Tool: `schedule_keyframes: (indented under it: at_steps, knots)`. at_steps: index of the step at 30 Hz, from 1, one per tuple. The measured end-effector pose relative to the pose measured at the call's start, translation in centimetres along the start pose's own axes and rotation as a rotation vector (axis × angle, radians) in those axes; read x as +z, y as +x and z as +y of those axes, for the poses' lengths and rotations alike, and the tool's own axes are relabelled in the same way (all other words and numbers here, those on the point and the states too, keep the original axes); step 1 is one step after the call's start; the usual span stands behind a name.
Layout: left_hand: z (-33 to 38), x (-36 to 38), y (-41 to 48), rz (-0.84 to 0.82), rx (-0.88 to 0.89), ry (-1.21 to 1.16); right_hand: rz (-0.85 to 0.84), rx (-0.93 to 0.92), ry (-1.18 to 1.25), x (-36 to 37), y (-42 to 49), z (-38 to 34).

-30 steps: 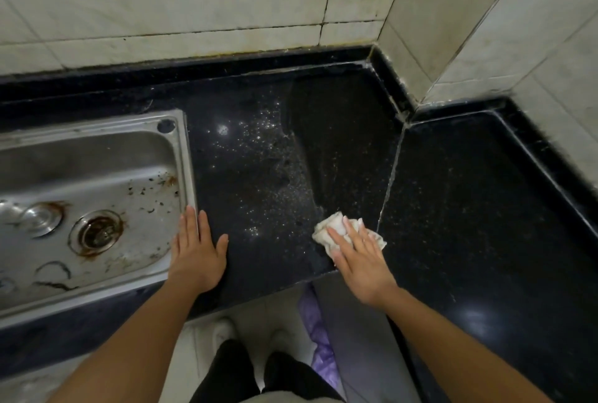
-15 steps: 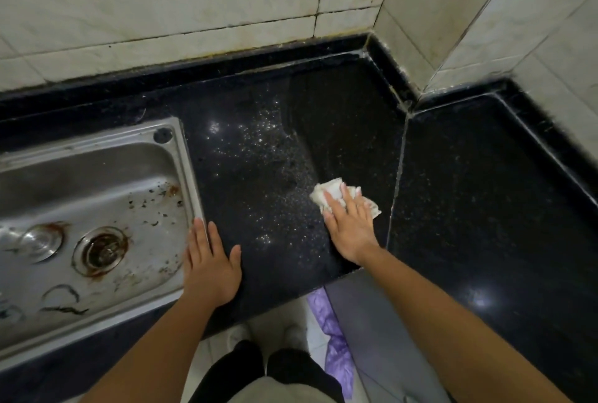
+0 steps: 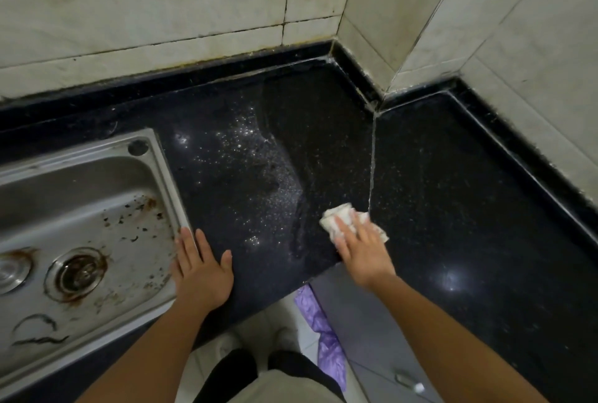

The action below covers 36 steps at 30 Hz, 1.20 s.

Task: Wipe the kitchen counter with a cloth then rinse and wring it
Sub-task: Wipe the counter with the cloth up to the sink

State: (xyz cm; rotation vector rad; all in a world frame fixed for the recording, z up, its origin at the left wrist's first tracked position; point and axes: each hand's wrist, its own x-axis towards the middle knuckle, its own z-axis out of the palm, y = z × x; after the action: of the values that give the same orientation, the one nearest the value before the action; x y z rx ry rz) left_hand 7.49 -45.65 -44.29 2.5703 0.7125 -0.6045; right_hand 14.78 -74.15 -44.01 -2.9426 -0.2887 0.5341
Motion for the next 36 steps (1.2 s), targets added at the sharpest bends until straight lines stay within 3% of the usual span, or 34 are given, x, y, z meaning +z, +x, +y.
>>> schedule_keyframes:
  at_steps: [3, 6, 10, 13, 17, 19, 22, 27, 36]
  knots:
    - [-0.1, 0.0, 0.0, 0.000, -0.002, 0.011, 0.039, 0.283, 0.075, -0.4, 1.0, -0.2]
    - [-0.1, 0.0, 0.1, 0.002, -0.003, 0.009, 0.080, 0.369, 0.115, 1.0, 0.6, -2.4]
    - [-0.1, 0.1, 0.0, -0.011, 0.003, 0.012, -0.121, 0.019, -0.049, 4.0, -2.5, -6.9]
    - [-0.1, 0.0, 0.1, -0.009, 0.007, 0.006, -0.115, -0.181, -0.066, 4.8, -5.6, -9.5]
    - [0.0, -0.1, 0.0, -0.010, 0.004, 0.011, -0.152, -0.456, -0.185, 3.6, -5.1, -6.6]
    - [0.0, -0.1, 0.0, -0.008, 0.005, 0.013, -0.186, -0.503, -0.215, 2.6, -3.3, -4.5]
    - [0.1, 0.0, 0.0, -0.004, -0.001, 0.007, -0.139, -0.429, -0.176, 1.2, 0.1, -2.7]
    - [0.2, 0.0, 0.1, 0.009, -0.011, 0.013, -0.099, -0.090, -0.008, -2.6, 7.9, -2.6]
    - [-0.1, 0.3, 0.2, 0.050, -0.003, 0.022, -0.119, 0.103, 0.081, -5.2, 17.4, -6.4]
